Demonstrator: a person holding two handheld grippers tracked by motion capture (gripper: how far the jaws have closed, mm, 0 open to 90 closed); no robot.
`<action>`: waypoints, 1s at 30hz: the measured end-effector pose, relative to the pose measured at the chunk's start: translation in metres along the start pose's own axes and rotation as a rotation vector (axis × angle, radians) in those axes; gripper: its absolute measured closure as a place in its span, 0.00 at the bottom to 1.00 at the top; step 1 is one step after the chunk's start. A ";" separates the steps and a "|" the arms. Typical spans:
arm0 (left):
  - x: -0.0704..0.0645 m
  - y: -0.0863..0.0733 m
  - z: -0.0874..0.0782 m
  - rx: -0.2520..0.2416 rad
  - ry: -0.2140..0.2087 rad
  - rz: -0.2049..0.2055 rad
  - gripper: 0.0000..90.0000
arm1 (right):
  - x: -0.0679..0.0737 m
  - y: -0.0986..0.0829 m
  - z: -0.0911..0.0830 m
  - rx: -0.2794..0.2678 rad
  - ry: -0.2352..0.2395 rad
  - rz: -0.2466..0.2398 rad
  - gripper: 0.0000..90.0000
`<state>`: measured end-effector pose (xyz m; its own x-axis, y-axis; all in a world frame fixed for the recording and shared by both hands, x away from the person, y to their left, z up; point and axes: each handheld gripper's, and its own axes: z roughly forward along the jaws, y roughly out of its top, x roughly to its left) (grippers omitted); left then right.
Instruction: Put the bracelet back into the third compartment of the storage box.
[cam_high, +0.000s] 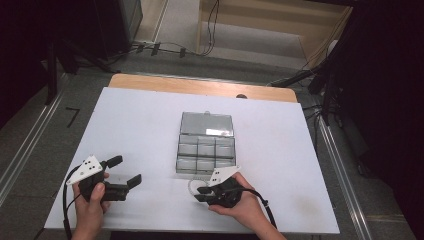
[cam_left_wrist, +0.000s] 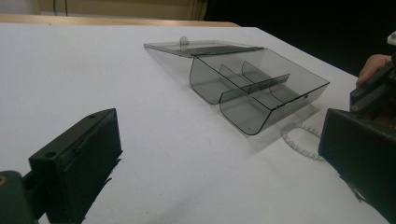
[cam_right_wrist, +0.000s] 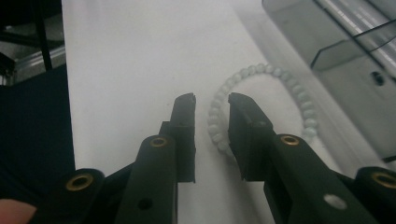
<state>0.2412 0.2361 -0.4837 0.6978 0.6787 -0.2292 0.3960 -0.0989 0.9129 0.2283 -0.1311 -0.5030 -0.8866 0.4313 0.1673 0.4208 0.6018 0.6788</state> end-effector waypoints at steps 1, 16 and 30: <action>0.000 0.000 0.000 0.001 0.001 -0.001 0.00 | 0.001 -0.001 0.002 0.010 -0.007 -0.009 0.79; 0.004 -0.001 0.001 -0.004 0.006 -0.039 0.00 | 0.009 -0.004 0.010 0.030 -0.092 -0.064 0.92; 0.005 -0.002 0.002 0.000 0.002 -0.028 0.00 | -0.002 -0.002 0.006 0.005 -0.016 0.003 0.93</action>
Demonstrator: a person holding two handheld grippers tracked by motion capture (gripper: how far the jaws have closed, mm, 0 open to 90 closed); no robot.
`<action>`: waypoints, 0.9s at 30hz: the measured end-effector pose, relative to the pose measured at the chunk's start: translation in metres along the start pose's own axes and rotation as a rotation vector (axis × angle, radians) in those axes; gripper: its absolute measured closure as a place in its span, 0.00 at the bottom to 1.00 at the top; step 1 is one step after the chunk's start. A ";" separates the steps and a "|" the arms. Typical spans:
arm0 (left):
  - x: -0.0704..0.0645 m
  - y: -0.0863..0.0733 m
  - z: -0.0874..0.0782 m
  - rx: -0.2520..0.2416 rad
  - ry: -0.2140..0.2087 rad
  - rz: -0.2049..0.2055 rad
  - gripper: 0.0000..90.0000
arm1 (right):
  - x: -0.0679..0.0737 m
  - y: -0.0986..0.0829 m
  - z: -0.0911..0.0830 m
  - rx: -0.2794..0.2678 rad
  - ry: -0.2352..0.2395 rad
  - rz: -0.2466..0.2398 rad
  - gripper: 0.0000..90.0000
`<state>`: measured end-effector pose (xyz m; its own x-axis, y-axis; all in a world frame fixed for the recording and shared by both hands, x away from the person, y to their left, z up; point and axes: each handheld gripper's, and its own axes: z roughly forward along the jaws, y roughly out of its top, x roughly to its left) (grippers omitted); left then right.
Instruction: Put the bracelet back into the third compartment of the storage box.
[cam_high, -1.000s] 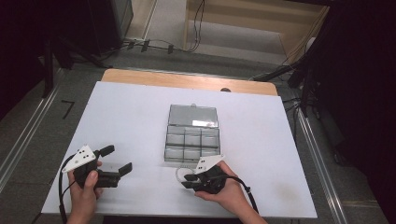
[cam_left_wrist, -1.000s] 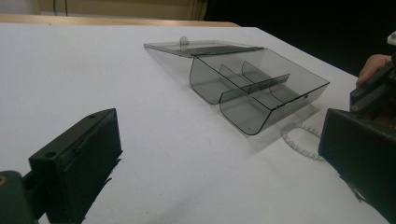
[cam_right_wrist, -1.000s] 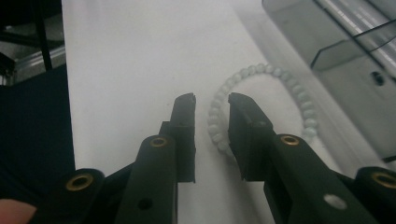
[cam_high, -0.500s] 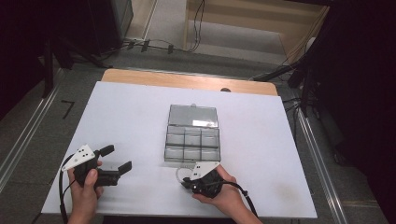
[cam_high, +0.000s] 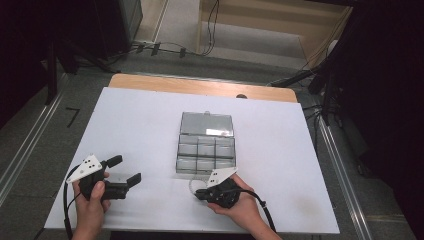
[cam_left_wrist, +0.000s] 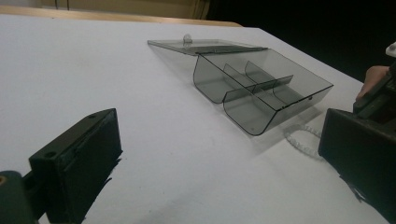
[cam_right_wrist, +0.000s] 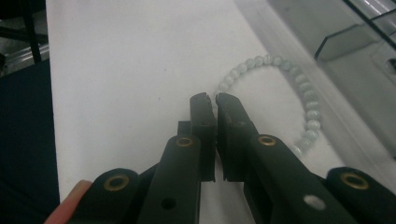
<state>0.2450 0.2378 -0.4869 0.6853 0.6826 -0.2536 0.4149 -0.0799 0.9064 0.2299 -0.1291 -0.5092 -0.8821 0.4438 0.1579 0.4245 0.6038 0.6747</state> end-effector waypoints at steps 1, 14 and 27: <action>0.000 0.000 0.000 0.001 -0.001 0.000 0.00 | 0.000 0.000 -0.001 -0.006 0.002 0.000 0.93; -0.001 0.000 0.001 0.005 -0.001 0.003 0.00 | -0.006 0.005 -0.028 -0.113 0.023 0.044 0.95; -0.001 0.000 0.002 0.005 -0.004 0.006 0.00 | -0.012 0.009 -0.046 -0.178 0.024 0.065 0.95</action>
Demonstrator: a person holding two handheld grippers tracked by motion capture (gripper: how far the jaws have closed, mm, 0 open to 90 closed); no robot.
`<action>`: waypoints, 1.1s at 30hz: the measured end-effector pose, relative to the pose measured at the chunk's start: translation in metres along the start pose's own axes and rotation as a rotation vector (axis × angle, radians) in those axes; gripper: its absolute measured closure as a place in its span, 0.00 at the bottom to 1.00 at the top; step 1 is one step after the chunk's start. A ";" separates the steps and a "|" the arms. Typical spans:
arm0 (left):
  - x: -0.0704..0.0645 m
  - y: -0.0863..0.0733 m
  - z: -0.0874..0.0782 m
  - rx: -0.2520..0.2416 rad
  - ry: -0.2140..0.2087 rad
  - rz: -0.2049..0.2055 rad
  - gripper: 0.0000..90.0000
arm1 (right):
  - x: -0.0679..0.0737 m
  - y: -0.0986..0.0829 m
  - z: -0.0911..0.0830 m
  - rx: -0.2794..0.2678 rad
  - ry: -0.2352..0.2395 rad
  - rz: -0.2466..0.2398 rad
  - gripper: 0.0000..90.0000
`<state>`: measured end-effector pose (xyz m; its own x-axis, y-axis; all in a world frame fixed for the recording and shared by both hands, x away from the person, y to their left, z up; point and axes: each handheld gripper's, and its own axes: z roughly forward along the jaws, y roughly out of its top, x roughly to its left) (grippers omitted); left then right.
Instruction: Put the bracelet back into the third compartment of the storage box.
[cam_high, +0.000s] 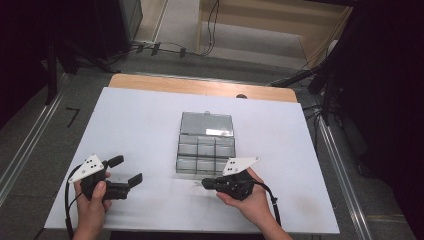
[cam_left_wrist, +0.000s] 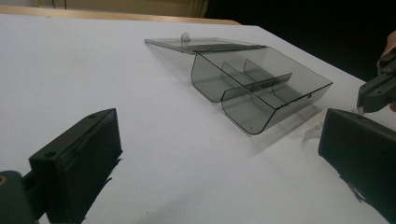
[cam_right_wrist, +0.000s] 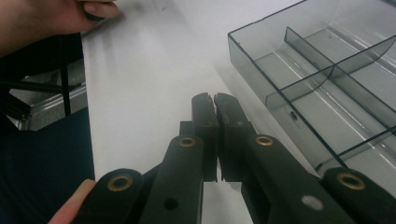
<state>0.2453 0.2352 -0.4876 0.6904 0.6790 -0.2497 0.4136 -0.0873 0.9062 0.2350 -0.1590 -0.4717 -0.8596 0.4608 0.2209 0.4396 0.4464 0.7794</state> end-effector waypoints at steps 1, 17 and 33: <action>0.000 0.000 0.000 -0.001 0.000 -0.001 0.00 | 0.000 0.000 -0.001 -0.003 -0.001 0.000 0.95; -0.001 0.000 -0.001 -0.005 0.003 0.001 0.00 | -0.005 0.010 -0.018 -0.054 -0.010 0.008 0.95; -0.001 0.000 0.000 -0.003 0.000 0.006 0.00 | -0.013 0.019 -0.033 -0.093 -0.032 0.017 0.95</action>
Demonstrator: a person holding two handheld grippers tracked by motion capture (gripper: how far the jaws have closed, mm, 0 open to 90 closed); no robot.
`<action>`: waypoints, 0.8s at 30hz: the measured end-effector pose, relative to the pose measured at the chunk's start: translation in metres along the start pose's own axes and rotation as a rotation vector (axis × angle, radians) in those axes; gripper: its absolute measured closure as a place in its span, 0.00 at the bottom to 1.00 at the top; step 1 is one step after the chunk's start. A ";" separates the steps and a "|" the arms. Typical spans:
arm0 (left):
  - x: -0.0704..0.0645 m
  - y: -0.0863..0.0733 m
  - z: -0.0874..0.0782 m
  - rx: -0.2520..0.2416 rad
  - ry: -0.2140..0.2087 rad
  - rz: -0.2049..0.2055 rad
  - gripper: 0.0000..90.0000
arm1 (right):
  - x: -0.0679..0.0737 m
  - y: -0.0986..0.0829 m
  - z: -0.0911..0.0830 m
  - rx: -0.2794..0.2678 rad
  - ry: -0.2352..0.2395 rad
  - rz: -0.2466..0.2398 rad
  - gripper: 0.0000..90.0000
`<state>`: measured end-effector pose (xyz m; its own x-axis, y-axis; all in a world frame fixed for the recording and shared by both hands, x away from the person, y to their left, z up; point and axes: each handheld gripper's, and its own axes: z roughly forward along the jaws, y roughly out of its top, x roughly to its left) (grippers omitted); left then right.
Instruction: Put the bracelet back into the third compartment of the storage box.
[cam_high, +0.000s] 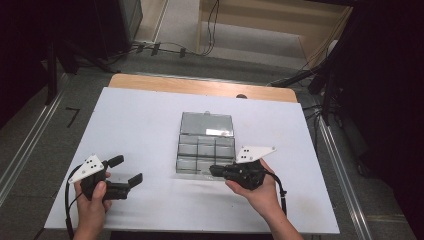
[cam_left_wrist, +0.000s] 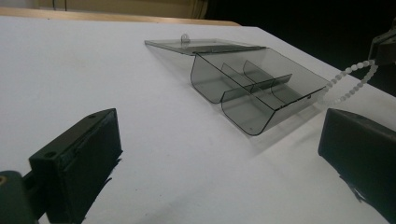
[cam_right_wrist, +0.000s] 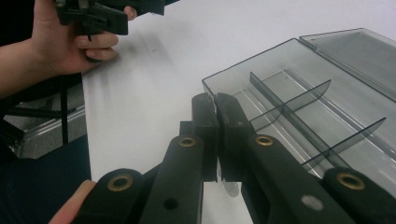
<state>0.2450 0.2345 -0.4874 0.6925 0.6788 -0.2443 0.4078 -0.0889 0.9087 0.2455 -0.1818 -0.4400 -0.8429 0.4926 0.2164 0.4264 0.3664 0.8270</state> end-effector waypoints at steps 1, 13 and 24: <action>0.000 0.000 0.000 0.001 0.000 0.001 0.00 | -0.001 0.000 -0.001 -0.004 -0.001 0.000 0.95; -0.001 0.000 0.000 -0.001 0.001 0.006 0.00 | -0.009 0.008 -0.011 -0.039 -0.021 0.001 0.95; -0.001 0.000 0.001 0.001 0.001 0.003 0.00 | -0.017 0.010 -0.018 -0.069 -0.044 0.017 0.95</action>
<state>0.2446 0.2332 -0.4872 0.6930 0.6794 -0.2411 0.4064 -0.0919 0.9091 0.2581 -0.2008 -0.4258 -0.8197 0.5331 0.2094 0.4162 0.3032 0.8572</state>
